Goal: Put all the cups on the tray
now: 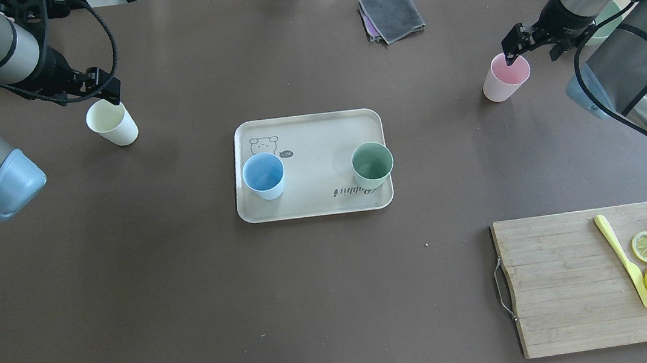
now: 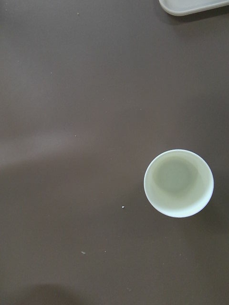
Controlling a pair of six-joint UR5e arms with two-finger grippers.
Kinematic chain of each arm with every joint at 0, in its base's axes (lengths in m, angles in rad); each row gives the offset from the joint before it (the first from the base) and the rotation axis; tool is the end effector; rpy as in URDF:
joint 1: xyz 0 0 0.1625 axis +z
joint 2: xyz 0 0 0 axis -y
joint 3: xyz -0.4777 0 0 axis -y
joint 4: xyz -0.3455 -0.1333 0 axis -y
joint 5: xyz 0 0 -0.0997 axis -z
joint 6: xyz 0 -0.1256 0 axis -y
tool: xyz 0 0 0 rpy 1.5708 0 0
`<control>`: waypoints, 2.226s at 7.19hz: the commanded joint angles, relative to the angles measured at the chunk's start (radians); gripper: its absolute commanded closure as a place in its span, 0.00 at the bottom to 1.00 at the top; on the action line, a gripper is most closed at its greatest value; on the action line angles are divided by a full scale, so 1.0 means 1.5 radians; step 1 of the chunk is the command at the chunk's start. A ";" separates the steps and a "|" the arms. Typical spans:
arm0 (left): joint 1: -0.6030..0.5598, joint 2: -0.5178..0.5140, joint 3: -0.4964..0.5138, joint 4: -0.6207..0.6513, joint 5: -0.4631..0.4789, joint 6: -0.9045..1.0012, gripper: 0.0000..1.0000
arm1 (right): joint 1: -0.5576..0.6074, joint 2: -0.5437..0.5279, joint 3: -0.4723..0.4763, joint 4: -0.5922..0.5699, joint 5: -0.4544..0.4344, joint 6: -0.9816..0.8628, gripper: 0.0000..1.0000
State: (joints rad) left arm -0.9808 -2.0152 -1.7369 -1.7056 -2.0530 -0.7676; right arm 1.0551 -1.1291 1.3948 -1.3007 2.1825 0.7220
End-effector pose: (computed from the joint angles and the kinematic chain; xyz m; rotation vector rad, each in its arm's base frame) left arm 0.2921 -0.5712 0.4099 0.2797 0.8151 0.0132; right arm -0.2800 -0.6181 0.5411 0.0763 -0.7862 0.0316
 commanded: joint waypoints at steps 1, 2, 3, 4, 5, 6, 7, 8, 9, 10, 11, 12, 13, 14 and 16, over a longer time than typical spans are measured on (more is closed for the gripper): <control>-0.014 -0.001 0.013 0.001 0.001 0.003 0.03 | -0.019 -0.003 -0.041 0.044 -0.002 0.003 0.19; -0.030 -0.004 0.046 -0.006 0.002 0.043 0.03 | -0.020 -0.004 -0.066 0.076 -0.001 0.005 0.63; -0.052 -0.003 0.073 -0.009 0.001 0.100 0.03 | -0.020 -0.003 -0.064 0.077 0.004 0.007 1.00; -0.053 0.003 0.081 -0.010 0.001 0.107 0.03 | -0.020 -0.001 -0.053 0.077 0.011 0.008 1.00; -0.050 0.010 0.103 -0.022 0.001 0.107 0.06 | -0.020 0.003 -0.032 0.071 0.033 0.010 1.00; -0.047 0.009 0.148 -0.066 -0.002 0.103 0.08 | -0.020 0.032 -0.027 0.059 0.044 0.013 1.00; -0.045 0.004 0.187 -0.118 -0.003 0.091 0.09 | -0.024 0.066 -0.026 0.049 0.046 0.049 1.00; -0.014 0.002 0.196 -0.135 -0.003 0.058 0.13 | -0.054 0.092 -0.009 0.049 0.046 0.119 1.00; 0.009 -0.001 0.201 -0.138 -0.002 0.051 0.16 | -0.077 0.108 0.017 0.049 0.045 0.181 1.00; 0.021 -0.001 0.203 -0.138 0.000 0.051 0.25 | -0.098 0.116 0.042 0.049 0.043 0.224 1.00; 0.024 -0.007 0.217 -0.139 0.002 0.052 0.41 | -0.109 0.126 0.051 0.049 0.040 0.253 1.00; 0.036 -0.008 0.231 -0.156 0.004 0.052 0.99 | -0.115 0.131 0.055 0.048 0.040 0.262 1.00; 0.036 -0.018 0.231 -0.161 0.003 0.050 1.00 | -0.132 0.133 0.055 0.050 0.037 0.263 1.00; 0.036 -0.054 0.225 -0.148 -0.003 0.039 1.00 | -0.144 0.141 0.055 0.050 0.034 0.264 1.00; 0.039 -0.108 0.218 -0.144 -0.006 -0.027 1.00 | -0.182 0.139 0.046 0.049 -0.015 0.277 1.00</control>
State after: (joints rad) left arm -0.9251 -2.1292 -1.4013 -1.9254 -2.0569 -0.7590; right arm 0.8169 -0.9199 1.4720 -1.2261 2.2017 1.1314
